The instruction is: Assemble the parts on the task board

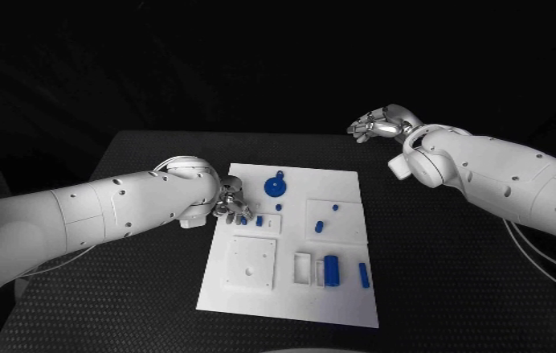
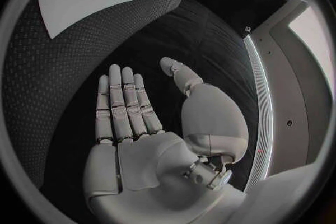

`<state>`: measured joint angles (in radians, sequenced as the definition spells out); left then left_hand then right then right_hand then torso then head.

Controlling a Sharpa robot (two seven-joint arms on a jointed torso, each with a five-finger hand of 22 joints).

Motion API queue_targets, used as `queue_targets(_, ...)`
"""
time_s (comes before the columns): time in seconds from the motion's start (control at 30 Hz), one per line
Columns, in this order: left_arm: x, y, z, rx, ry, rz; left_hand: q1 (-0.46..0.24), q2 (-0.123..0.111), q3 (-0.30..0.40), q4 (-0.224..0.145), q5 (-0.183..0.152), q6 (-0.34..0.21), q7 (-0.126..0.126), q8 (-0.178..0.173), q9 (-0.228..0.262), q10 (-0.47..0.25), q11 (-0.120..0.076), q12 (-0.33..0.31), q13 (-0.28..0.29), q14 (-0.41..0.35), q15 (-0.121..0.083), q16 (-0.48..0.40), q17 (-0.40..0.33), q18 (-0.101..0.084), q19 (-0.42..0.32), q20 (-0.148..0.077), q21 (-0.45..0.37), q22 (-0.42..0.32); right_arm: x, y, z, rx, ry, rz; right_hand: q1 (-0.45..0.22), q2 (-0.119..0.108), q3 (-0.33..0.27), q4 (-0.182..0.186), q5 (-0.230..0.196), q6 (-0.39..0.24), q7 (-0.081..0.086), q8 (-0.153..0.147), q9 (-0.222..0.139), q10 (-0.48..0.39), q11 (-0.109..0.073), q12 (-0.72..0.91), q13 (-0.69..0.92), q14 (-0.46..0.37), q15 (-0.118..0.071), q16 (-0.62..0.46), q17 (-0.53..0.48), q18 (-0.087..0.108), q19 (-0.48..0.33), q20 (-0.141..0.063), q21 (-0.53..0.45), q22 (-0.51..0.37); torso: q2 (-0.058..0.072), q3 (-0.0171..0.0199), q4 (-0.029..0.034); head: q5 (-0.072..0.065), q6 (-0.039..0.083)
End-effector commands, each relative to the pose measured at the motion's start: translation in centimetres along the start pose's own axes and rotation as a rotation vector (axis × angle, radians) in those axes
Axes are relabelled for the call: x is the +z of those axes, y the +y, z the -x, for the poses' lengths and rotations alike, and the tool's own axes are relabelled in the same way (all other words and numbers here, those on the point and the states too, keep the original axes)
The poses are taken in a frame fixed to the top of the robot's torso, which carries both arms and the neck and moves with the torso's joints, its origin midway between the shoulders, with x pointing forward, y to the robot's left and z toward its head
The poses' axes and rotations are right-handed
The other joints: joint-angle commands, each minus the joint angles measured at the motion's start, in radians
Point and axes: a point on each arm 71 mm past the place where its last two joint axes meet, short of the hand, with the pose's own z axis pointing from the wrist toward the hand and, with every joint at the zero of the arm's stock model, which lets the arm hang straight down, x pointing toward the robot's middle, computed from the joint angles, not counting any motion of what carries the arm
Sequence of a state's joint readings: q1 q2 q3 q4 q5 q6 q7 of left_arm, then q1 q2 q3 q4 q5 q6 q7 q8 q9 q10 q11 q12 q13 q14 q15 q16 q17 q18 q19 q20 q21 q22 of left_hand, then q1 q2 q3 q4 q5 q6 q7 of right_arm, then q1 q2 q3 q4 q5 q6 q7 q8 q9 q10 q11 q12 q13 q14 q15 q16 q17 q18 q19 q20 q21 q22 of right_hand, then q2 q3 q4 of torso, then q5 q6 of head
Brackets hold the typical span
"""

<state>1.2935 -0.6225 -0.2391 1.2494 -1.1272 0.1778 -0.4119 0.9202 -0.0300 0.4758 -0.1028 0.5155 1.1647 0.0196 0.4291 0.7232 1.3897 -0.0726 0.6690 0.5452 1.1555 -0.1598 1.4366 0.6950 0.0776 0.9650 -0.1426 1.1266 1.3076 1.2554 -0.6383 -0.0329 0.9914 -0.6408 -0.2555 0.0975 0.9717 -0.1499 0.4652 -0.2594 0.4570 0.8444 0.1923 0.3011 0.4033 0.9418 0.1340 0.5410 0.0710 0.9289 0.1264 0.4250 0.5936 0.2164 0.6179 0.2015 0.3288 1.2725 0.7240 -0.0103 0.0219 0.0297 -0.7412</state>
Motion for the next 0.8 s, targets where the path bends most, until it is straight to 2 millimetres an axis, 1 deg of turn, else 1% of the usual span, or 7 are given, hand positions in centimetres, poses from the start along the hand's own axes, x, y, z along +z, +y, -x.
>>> queue_targets(0.03, 0.1, -0.4, -0.2, 0.008, 0.001, -0.020, 0.011, 0.005, 0.147, -0.140, -0.004, -0.003, 0.002, -0.005, 0.000, -0.005, -0.004, -0.006, 0.000, 0.006, -0.019, -0.002, -0.002, 0.002, 0.006, -0.107, -0.001, 0.008, 0.0, 0.0, -0.1, 0.003, 0.010, 0.006, 0.001, 0.006, -0.003, 0.004, 0.004, -0.009, 0.000, 0.006, -0.002, 0.007, 0.000, -0.004, -0.001, -0.005, -0.001, -0.005, 0.001, -0.014, 0.001, 0.002, -0.007, 0.001, 0.001, -0.0002, 0.0007, -0.002, -0.001)
queue_targets(0.37, 0.0, -0.4, -0.5, 0.007, 0.028, -0.023, 0.006, -0.001, 0.144, -0.128, -0.015, -0.008, 0.005, -0.011, 0.000, -0.006, 0.000, -0.007, -0.001, 0.002, -0.016, -0.004, -0.004, 0.001, 0.002, -0.106, -0.002, 0.009, 0.0, 0.0, -0.1, 0.002, 0.008, 0.006, 0.000, 0.006, -0.003, 0.004, 0.004, -0.009, 0.000, 0.006, -0.002, 0.007, 0.000, -0.004, -0.001, -0.005, -0.001, -0.005, 0.001, -0.014, 0.001, 0.002, -0.008, 0.002, 0.000, -0.0003, 0.0014, -0.004, -0.003)
queue_targets(0.4, 0.0, -0.4, -0.4, 0.004, 0.022, -0.021, 0.005, -0.006, 0.143, -0.120, -0.041, -0.010, 0.006, -0.015, -0.002, -0.007, 0.002, -0.008, 0.000, 0.000, -0.014, -0.005, -0.005, 0.001, 0.001, -0.107, -0.003, 0.009, 0.0, 0.0, -0.1, 0.002, 0.008, 0.006, 0.000, 0.006, -0.003, 0.004, 0.004, -0.009, 0.000, 0.006, -0.002, 0.007, 0.000, -0.004, -0.001, -0.005, -0.001, -0.005, 0.001, -0.014, 0.001, 0.002, -0.008, 0.002, -0.001, -0.0004, 0.0016, -0.004, -0.003)
queue_targets(0.43, 0.1, -0.3, -0.4, 0.002, 0.017, -0.018, 0.008, -0.012, 0.139, -0.115, -0.129, -0.010, 0.006, -0.017, -0.002, -0.007, 0.003, -0.008, 0.000, -0.002, -0.013, -0.005, -0.005, 0.002, -0.001, -0.108, -0.003, 0.010, 0.0, 0.0, -0.1, 0.003, 0.008, 0.006, 0.000, 0.006, -0.003, 0.004, 0.004, -0.009, 0.000, 0.006, -0.002, 0.007, 0.000, -0.004, -0.001, -0.005, -0.001, -0.005, 0.001, -0.014, 0.001, 0.002, -0.008, 0.002, 0.000, -0.0004, 0.0018, -0.004, -0.003)
queue_targets(0.57, 0.1, 0.0, -0.2, -0.009, -0.002, -0.004, -0.013, -0.042, 0.134, -0.071, -0.186, -0.034, 0.015, -0.038, -0.009, -0.014, 0.006, -0.011, 0.001, -0.005, -0.011, -0.008, -0.009, 0.001, -0.003, -0.108, -0.008, 0.009, 0.0, 0.0, -0.1, 0.003, 0.007, 0.006, 0.000, 0.006, -0.003, 0.004, 0.004, -0.009, 0.000, 0.006, -0.002, 0.007, 0.000, -0.004, -0.001, -0.005, -0.001, -0.005, 0.002, -0.014, 0.001, 0.002, -0.008, 0.002, 0.000, -0.0001, 0.0012, -0.004, -0.001)
queue_targets(0.67, 0.0, 0.3, -0.1, -0.012, -0.016, 0.016, -0.049, -0.083, 0.127, -0.014, -0.293, -0.043, 0.018, -0.047, -0.015, -0.020, 0.006, -0.009, 0.004, -0.006, -0.011, -0.009, -0.011, 0.003, -0.004, -0.111, -0.013, 0.008, -0.1, 0.0, 0.0, 0.002, 0.007, 0.005, 0.000, 0.006, -0.003, 0.005, 0.004, -0.009, 0.000, 0.006, -0.002, 0.007, 0.000, -0.004, -0.001, -0.005, -0.001, -0.005, 0.002, -0.014, 0.001, 0.002, -0.008, 0.002, 0.000, -0.0001, -0.0001, -0.004, -0.001)
queue_targets(0.8, 0.0, 0.8, 0.1, -0.018, -0.032, 0.046, -0.096, -0.125, 0.126, 0.058, -0.377, -0.051, 0.018, -0.051, -0.016, -0.025, 0.005, -0.003, 0.009, -0.008, -0.013, -0.009, -0.013, 0.007, -0.004, -0.115, -0.017, 0.008, 0.0, 0.0, 0.0, 0.002, 0.005, 0.004, -0.001, 0.005, -0.004, 0.005, 0.005, -0.010, 0.000, 0.006, -0.002, 0.006, 0.001, -0.004, -0.001, -0.005, -0.001, -0.006, 0.002, -0.014, 0.001, 0.002, -0.009, 0.003, 0.000, -0.0007, -0.0002, -0.005, 0.001)
